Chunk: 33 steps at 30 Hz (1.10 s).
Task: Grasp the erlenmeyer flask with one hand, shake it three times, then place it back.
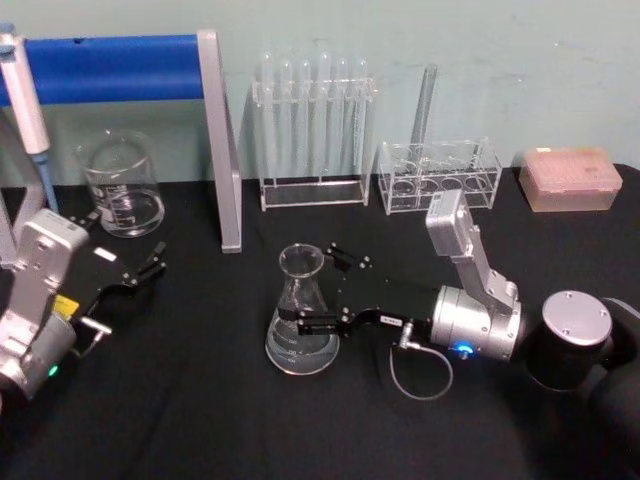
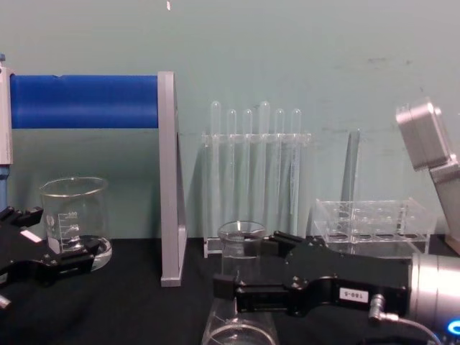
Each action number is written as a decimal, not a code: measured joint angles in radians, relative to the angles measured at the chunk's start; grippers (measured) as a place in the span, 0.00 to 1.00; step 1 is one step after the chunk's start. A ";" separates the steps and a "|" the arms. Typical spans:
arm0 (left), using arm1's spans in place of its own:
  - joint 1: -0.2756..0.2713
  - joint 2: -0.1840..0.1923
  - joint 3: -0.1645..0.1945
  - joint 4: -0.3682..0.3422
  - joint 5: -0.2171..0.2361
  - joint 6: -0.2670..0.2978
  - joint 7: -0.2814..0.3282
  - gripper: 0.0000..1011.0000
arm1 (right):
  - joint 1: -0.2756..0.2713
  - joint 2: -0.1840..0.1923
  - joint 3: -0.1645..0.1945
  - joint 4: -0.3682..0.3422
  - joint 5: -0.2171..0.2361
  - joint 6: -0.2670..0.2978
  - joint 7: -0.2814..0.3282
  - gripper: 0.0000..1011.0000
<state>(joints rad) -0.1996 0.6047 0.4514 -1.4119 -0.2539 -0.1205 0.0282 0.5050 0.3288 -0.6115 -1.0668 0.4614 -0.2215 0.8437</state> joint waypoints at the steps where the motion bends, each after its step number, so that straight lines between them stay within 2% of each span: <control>1: 0.000 0.000 0.000 0.000 0.000 0.000 0.000 0.99 | 0.001 -0.001 -0.001 0.001 0.000 -0.001 0.000 0.99; 13: 0.000 0.000 0.000 0.000 0.000 0.000 0.000 0.99 | 0.009 -0.011 -0.005 0.009 -0.012 -0.005 -0.018 0.99; 33: 0.000 0.000 0.000 0.000 0.000 0.000 0.000 0.99 | 0.007 -0.009 -0.004 0.009 -0.010 -0.004 -0.014 0.99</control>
<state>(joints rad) -0.1995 0.6047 0.4514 -1.4119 -0.2539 -0.1205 0.0283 0.5121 0.3199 -0.6154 -1.0579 0.4510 -0.2257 0.8295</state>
